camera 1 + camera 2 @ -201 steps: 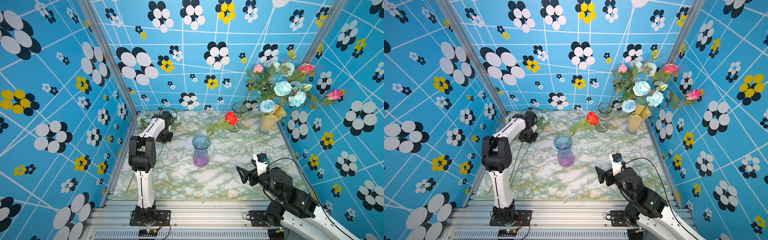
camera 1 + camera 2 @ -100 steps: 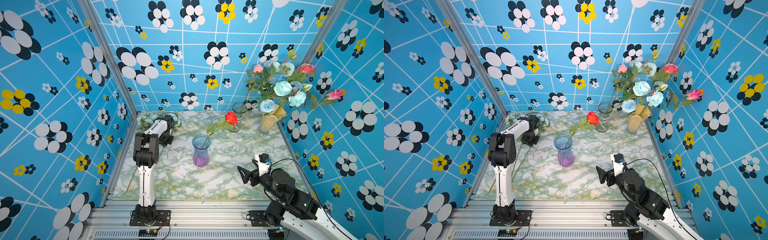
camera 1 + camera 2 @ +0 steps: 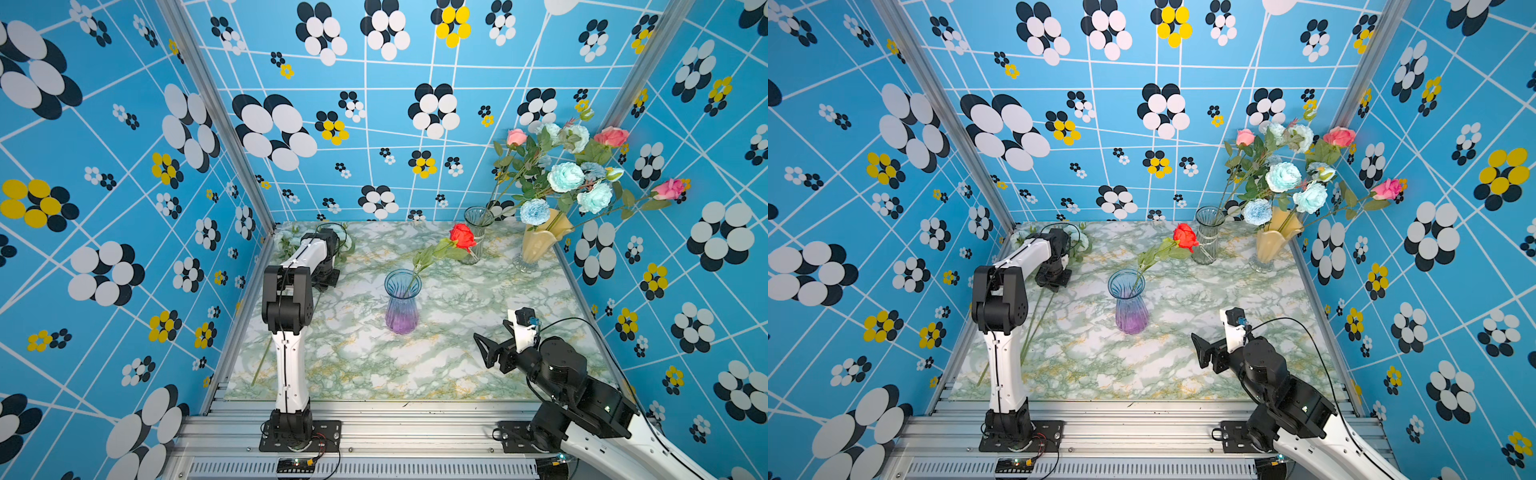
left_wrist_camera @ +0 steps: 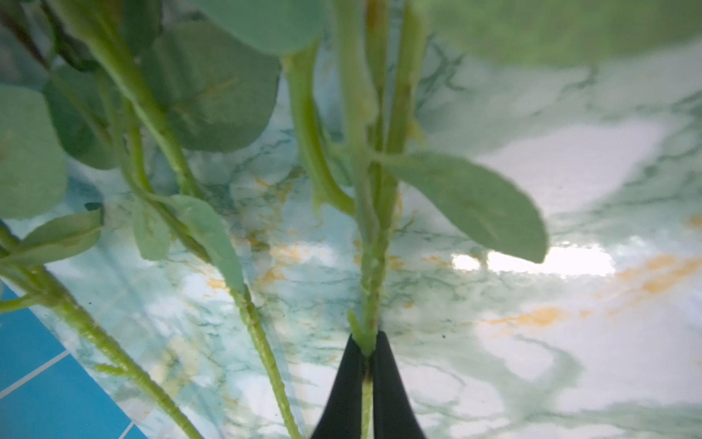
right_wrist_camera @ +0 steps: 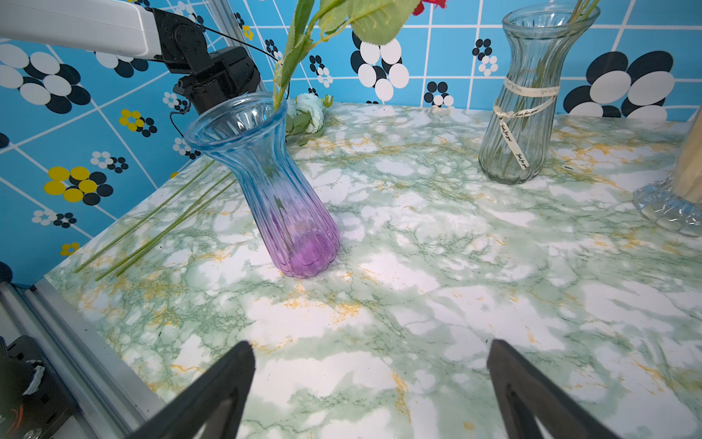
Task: Pick out blue flowers from the vase
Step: Place the flower at the center of the board.
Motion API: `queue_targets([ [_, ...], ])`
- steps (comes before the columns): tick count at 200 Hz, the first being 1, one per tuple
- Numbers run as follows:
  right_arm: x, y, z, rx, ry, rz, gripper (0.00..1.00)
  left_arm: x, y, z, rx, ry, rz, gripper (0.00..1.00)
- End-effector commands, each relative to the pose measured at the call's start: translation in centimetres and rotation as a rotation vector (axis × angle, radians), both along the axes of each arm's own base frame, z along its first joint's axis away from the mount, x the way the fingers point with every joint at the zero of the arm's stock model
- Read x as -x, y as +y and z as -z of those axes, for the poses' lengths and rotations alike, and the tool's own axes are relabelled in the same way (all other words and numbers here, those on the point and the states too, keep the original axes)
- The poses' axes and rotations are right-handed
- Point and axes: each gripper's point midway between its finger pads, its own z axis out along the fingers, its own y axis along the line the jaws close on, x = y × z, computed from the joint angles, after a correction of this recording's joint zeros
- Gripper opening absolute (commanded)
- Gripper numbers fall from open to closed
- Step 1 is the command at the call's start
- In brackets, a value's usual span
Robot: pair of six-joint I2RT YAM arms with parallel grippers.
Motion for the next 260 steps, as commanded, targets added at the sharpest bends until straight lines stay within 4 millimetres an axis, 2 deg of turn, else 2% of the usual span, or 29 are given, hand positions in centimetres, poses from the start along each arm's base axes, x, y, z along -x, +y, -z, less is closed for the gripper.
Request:
queue_targets([
  [1, -0.2, 0.1, 0.0, -0.014, -0.001, 0.010, 0.99, -0.2, 0.1, 0.4, 0.005, 0.008, -0.025, 0.01],
  [25, -0.2, 0.1, 0.1, -0.011, 0.001, 0.009, 0.99, -0.5, -0.7, -0.5, 0.039, -0.010, -0.037, 0.21],
  [43, -0.3, 0.1, 0.1, -0.012, 0.001, 0.010, 0.99, -1.0, -1.2, -1.5, 0.074, -0.031, -0.053, 0.33],
  [59, -0.3, 0.2, 0.3, -0.005, 0.006, 0.009, 0.99, -1.4, -1.7, -2.7, 0.101, -0.044, -0.063, 0.41],
  [74, -0.4, 0.2, 0.4, -0.002, 0.008, 0.010, 0.99, -1.9, -2.2, -4.1, 0.128, -0.062, -0.067, 0.42],
  [79, -0.4, 0.2, 0.4, -0.002, 0.008, 0.009, 0.99, -2.0, -2.3, -4.6, 0.133, -0.071, -0.070, 0.49],
  [89, -0.4, 0.2, 0.4, 0.000, 0.010, 0.011, 0.99, -2.3, -2.4, -5.7, 0.143, -0.091, -0.074, 0.50],
  [99, -0.4, 0.3, 0.5, 0.004, 0.011, 0.010, 0.99, -2.6, -2.7, -7.2, 0.160, -0.126, -0.078, 0.50],
  [106, -0.4, 0.2, 0.5, 0.002, 0.011, 0.012, 0.99, -2.9, -3.1, -8.3, 0.186, -0.154, -0.081, 0.55],
  [126, -0.5, 0.2, 0.5, 0.005, 0.011, 0.013, 0.99, -3.5, -4.4, -12.1, 0.271, -0.255, -0.089, 0.57],
  [134, -0.5, 0.2, 0.6, 0.007, 0.011, 0.015, 0.99, -3.7, -5.0, -13.8, 0.304, -0.302, -0.090, 0.62],
  [169, -0.8, 0.2, 1.0, 0.021, 0.021, 0.026, 0.99, -3.5, -8.3, -20.8, 0.425, -0.558, -0.075, 0.63],
  [181, -0.9, 0.2, 1.1, 0.029, 0.024, 0.030, 0.99, -2.8, -10.2, -22.8, 0.504, -0.677, -0.054, 0.62],
  [194, -1.0, 0.3, 1.3, 0.036, 0.029, 0.033, 0.99, -1.5, -11.7, -23.0, 0.539, -0.739, -0.037, 0.62],
  [199, -1.1, 0.3, 1.4, 0.039, 0.032, 0.035, 0.99, -1.0, -12.2, -23.9, 0.553, -0.785, -0.029, 0.62],
  [212, -1.2, 0.4, 1.6, 0.045, 0.036, 0.037, 0.99, 0.9, -13.4, -23.6, 0.589, -0.832, -0.016, 0.62],
  [213, -1.3, 0.4, 1.6, 0.046, 0.036, 0.038, 0.99, 0.9, -13.5, -24.1, 0.595, -0.847, -0.013, 0.62],
  [214, -1.3, 0.4, 1.7, 0.048, 0.038, 0.039, 0.99, 1.2, -13.6, -23.4, 0.594, -0.836, -0.015, 0.62],
  [218, -1.3, 0.4, 1.7, 0.051, 0.038, 0.040, 0.99, 1.9, -13.9, -23.4, 0.603, -0.846, -0.009, 0.62],
  [238, -1.6, 0.5, 2.2, 0.068, 0.047, 0.047, 0.99, 4.7, -15.1, -24.0, 0.666, -0.897, 0.004, 0.62],
  [260, -1.9, 0.6, 3.0, 0.090, 0.064, 0.052, 0.99, 7.7, -16.6, -24.8, 0.741, -0.834, 0.035, 0.61],
])
